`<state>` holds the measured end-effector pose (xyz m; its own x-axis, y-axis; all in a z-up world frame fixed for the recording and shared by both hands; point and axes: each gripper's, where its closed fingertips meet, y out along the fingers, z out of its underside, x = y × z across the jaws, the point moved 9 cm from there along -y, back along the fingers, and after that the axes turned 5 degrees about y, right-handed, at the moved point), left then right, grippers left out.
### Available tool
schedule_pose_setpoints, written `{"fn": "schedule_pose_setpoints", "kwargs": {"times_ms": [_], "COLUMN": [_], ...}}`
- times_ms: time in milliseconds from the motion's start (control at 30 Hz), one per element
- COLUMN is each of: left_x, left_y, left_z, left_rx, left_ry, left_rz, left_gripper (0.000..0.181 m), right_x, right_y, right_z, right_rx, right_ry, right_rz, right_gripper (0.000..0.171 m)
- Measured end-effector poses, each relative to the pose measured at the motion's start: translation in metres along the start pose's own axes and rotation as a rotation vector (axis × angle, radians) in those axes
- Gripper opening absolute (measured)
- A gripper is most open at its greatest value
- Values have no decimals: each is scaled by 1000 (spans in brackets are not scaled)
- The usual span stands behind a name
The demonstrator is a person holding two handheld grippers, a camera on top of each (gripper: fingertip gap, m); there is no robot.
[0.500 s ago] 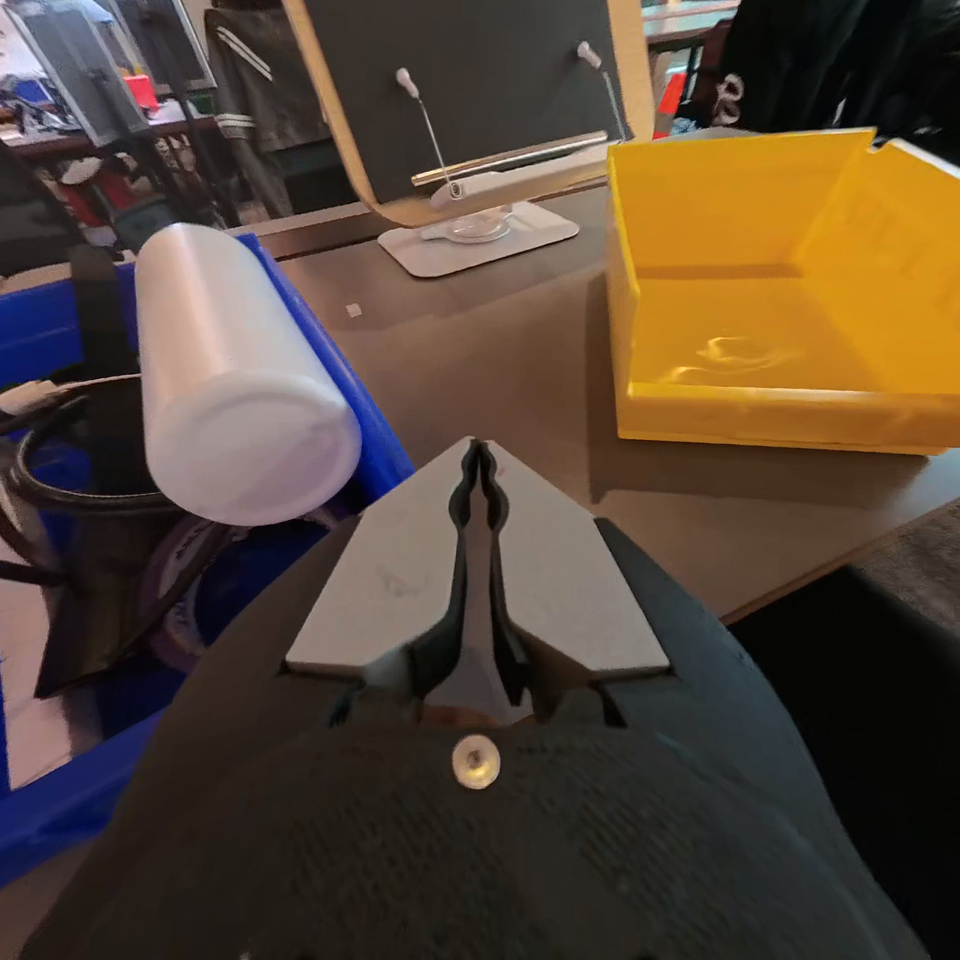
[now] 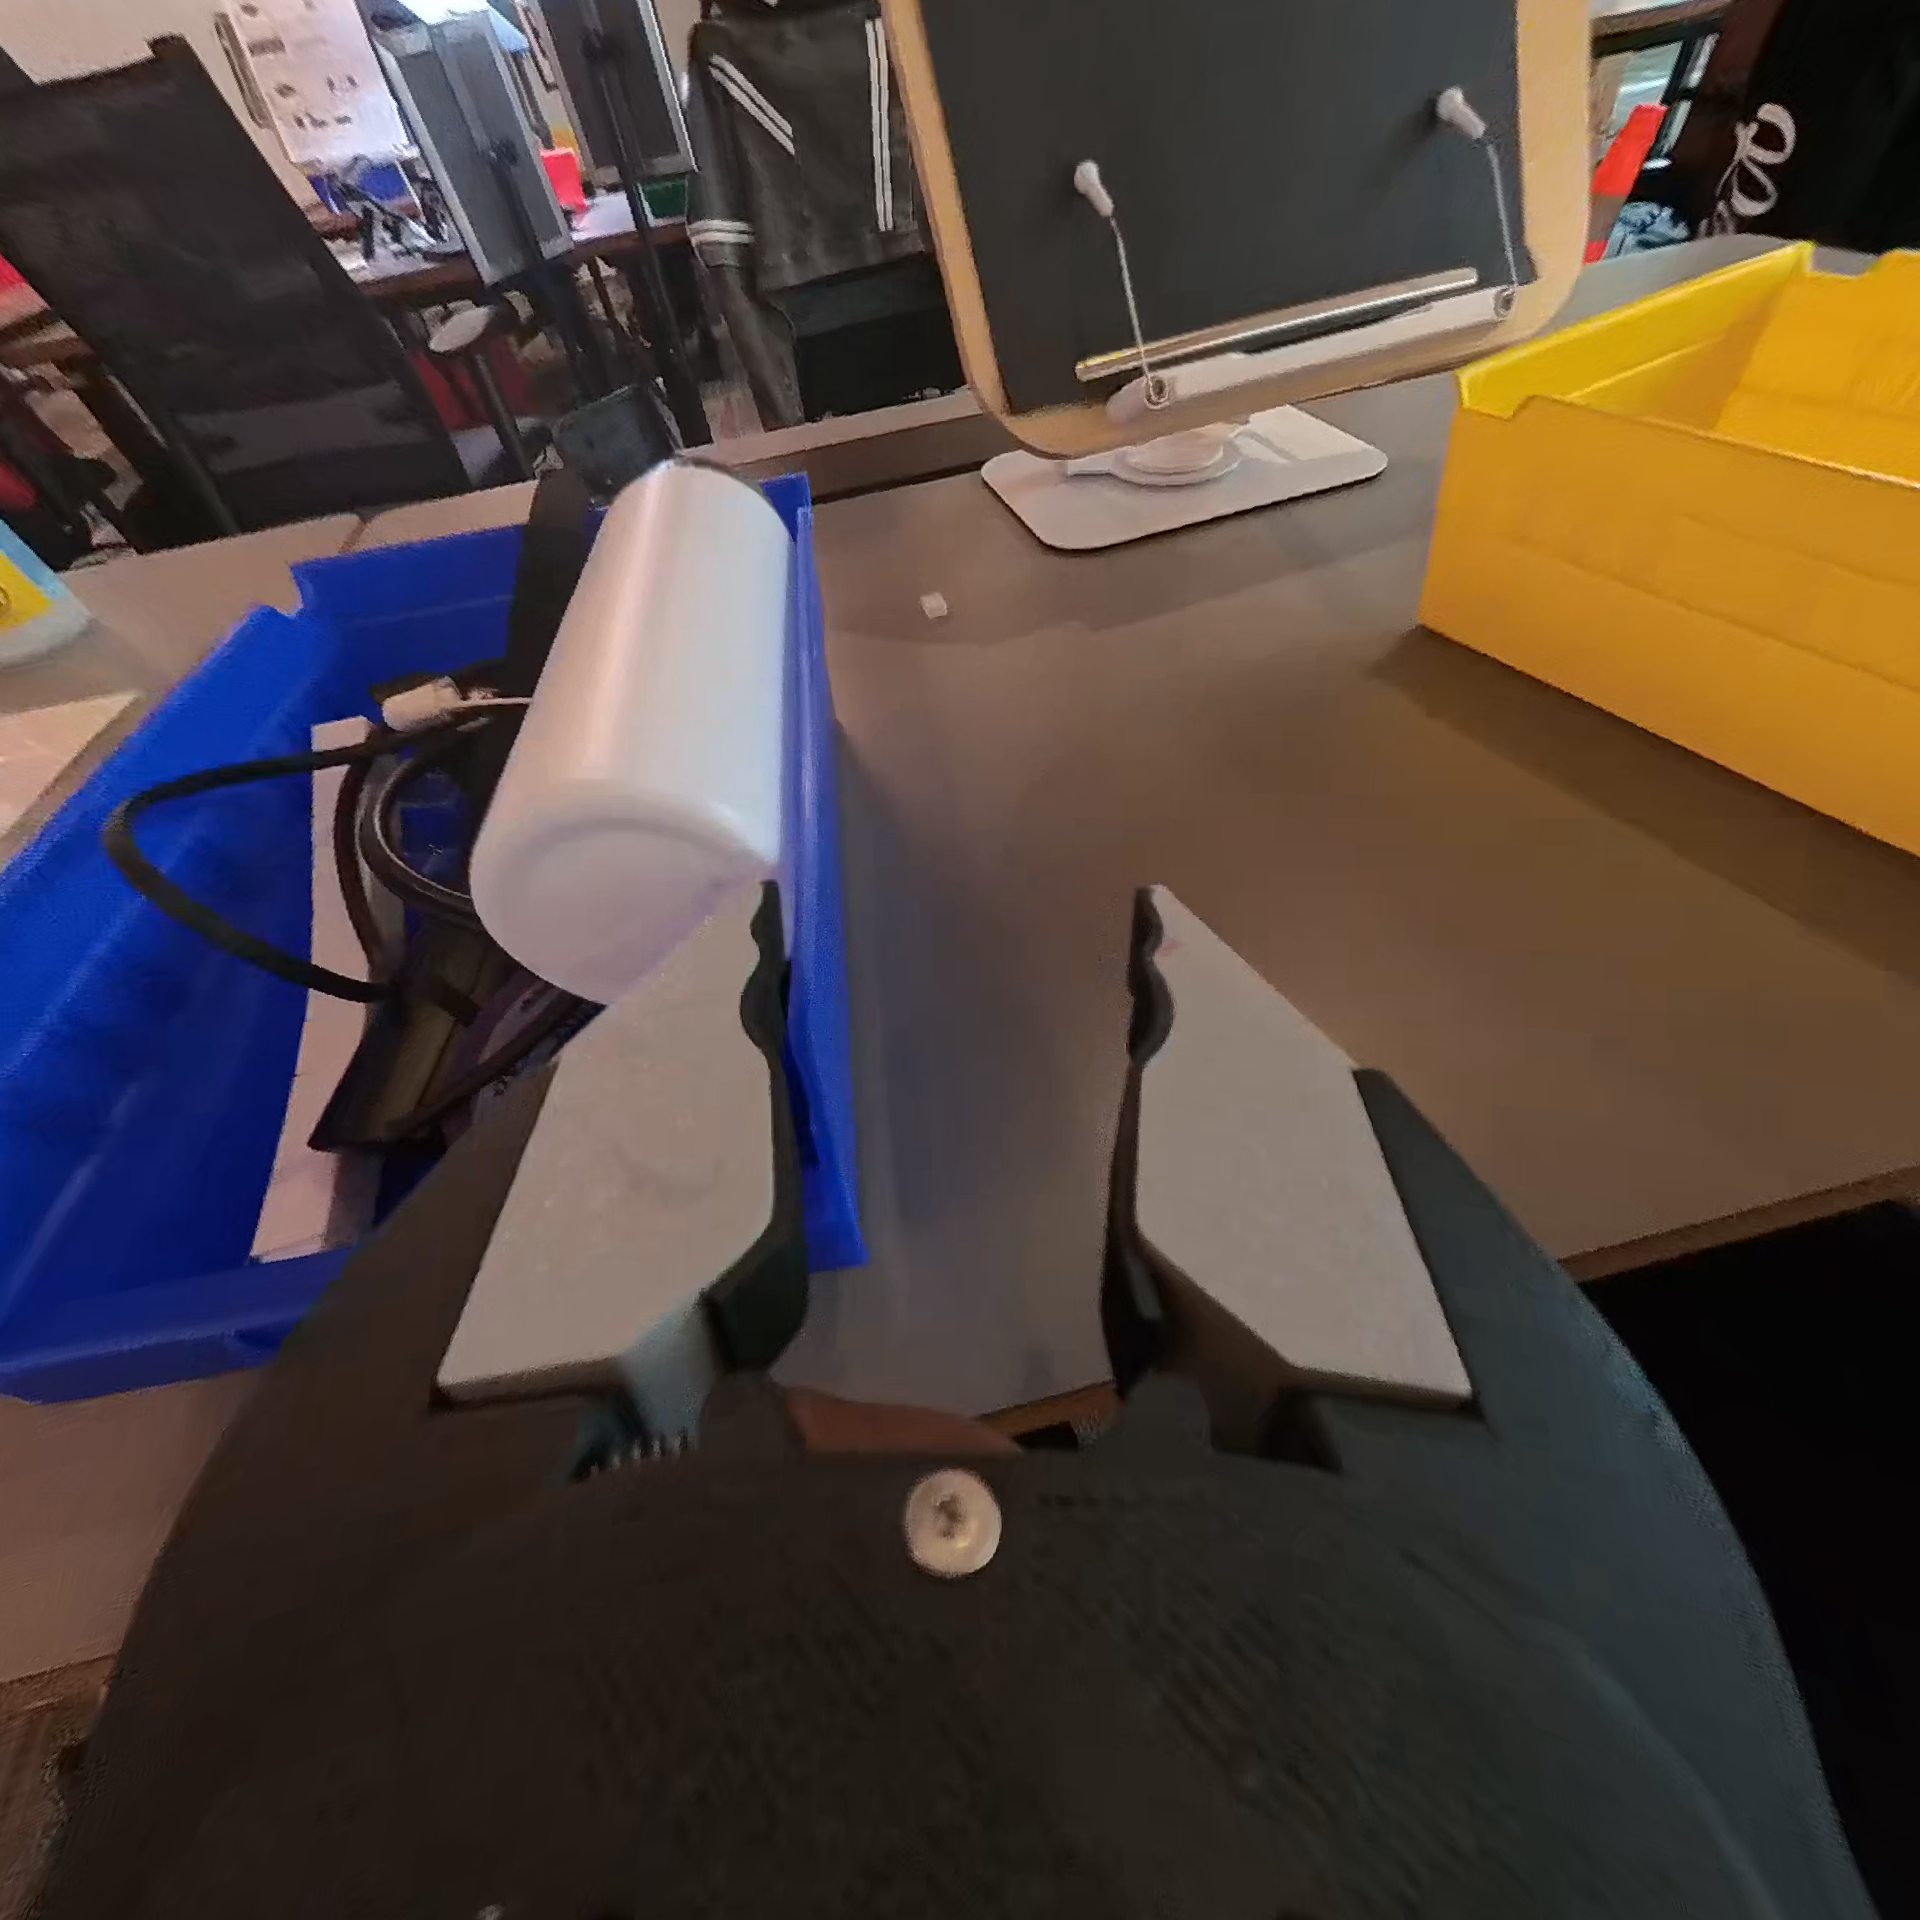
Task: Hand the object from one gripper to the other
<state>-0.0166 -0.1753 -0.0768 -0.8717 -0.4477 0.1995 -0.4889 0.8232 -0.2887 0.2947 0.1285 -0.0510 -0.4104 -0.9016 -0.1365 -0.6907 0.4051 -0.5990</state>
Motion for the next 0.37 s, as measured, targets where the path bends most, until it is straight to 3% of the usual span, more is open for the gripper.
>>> {"fn": "schedule_pose_setpoints", "kwargs": {"times_ms": [133, 233, 300, 333, 367], "left_x": [9, 20, 26, 30, 31], "left_y": [-8, 1, 13, 18, 21], "left_z": [-3, 13, 28, 35, 40], "left_rx": [25, 72, 104, 113, 98], "left_ry": [52, 11, -30, -30, -19], "left_rz": [-77, -86, -82, -110, -87], "left_gripper": [76, 74, 55, 36, 31], "right_x": [38, 41, 53, 56, 55], "right_y": [5, 31, 47, 55, 63], "right_z": [-8, -2, 3, 5, 9], "right_rx": [-51, 40, 74, 91, 122], "right_ry": [-12, -72, -81, -70, -75], "right_rz": [-251, -76, -140, -138, -95], "right_gripper": [60, 56, 55, 49, 40]}}
